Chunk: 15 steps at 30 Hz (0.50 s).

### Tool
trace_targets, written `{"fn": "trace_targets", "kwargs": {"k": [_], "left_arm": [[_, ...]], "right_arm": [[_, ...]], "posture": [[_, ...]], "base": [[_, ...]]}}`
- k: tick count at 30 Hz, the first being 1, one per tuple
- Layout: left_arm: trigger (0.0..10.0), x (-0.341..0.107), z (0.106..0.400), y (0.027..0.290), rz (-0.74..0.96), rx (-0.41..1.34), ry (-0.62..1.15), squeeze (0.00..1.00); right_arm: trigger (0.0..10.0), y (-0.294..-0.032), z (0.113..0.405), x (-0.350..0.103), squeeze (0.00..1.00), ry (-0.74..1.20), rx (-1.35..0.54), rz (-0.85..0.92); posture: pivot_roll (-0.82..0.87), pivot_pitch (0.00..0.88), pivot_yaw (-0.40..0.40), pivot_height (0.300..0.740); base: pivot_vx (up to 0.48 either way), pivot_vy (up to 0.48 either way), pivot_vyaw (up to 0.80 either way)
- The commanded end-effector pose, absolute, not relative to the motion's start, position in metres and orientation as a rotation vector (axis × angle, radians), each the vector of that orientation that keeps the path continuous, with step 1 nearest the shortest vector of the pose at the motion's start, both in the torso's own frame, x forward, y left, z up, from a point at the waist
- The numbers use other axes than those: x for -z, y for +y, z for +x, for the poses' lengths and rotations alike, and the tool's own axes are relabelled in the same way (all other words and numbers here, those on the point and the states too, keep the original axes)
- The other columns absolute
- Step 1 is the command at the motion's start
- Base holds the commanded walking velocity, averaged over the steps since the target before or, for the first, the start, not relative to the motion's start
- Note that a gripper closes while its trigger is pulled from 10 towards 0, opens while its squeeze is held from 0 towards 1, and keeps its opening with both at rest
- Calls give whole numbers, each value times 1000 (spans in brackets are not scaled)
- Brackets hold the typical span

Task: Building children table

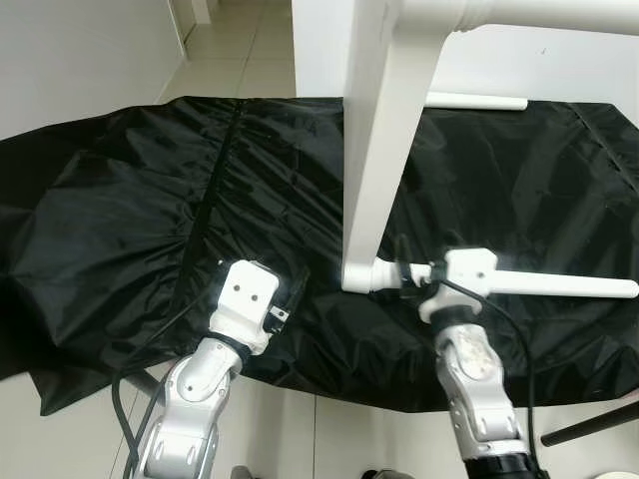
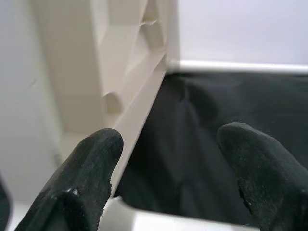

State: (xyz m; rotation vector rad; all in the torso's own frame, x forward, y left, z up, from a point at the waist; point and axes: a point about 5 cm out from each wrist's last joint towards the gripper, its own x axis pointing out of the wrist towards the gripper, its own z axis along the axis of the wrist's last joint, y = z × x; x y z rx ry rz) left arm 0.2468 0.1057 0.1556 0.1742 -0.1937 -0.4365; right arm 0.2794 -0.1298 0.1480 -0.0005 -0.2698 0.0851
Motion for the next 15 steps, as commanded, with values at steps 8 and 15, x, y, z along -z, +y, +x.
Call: {"fn": "trace_targets", "kwargs": {"k": [8,15], "left_arm": [[10000,-158,241,111,201,448,-185,0],[10000,-160,241,114,200,433,-187,0]], "right_arm": [[10000,-117,290,-134,0,-170,-107,49],[10000,-114,293,-134,0,-167,-112,55]], "posture": [[-41,102,67,740],[-34,108,69,740]], "base": [[0,0,0],[0,0,0]]}}
